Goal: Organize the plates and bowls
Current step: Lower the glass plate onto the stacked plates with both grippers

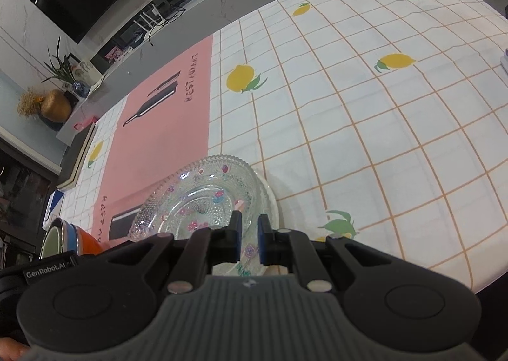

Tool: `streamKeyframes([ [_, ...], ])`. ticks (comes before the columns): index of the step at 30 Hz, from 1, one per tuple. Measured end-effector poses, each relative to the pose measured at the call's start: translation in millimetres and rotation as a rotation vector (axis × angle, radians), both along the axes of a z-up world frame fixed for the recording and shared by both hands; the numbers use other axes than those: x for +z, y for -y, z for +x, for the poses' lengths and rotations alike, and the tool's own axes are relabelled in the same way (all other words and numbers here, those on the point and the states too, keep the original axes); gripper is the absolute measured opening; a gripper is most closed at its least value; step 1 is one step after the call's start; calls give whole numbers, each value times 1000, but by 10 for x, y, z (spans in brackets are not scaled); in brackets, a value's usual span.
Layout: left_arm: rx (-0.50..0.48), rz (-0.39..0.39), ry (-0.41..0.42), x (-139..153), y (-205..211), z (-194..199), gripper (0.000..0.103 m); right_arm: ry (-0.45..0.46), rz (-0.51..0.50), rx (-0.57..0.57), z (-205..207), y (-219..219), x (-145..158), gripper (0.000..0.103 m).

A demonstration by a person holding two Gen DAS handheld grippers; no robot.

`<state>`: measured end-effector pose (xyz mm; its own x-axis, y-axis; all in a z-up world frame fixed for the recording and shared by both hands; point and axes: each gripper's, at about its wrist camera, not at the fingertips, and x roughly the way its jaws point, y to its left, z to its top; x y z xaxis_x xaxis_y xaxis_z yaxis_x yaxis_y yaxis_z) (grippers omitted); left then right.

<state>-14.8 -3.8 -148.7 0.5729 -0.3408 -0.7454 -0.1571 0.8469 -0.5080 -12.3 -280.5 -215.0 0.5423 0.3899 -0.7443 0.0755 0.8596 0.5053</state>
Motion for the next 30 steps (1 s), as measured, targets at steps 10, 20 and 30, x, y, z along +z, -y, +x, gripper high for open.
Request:
streamKeyframes([
  [10,-8,12,-36,-98,21,-8,10,-9,-28,12,-22,-28,-61,7],
  [20,-6,32,-47,-131,24,9,9,12,-56,26,-28,-61,-62,7],
  [30,-9,109,15,-26,42,-16,8,33,-62,-5,-39,1,-17,11],
])
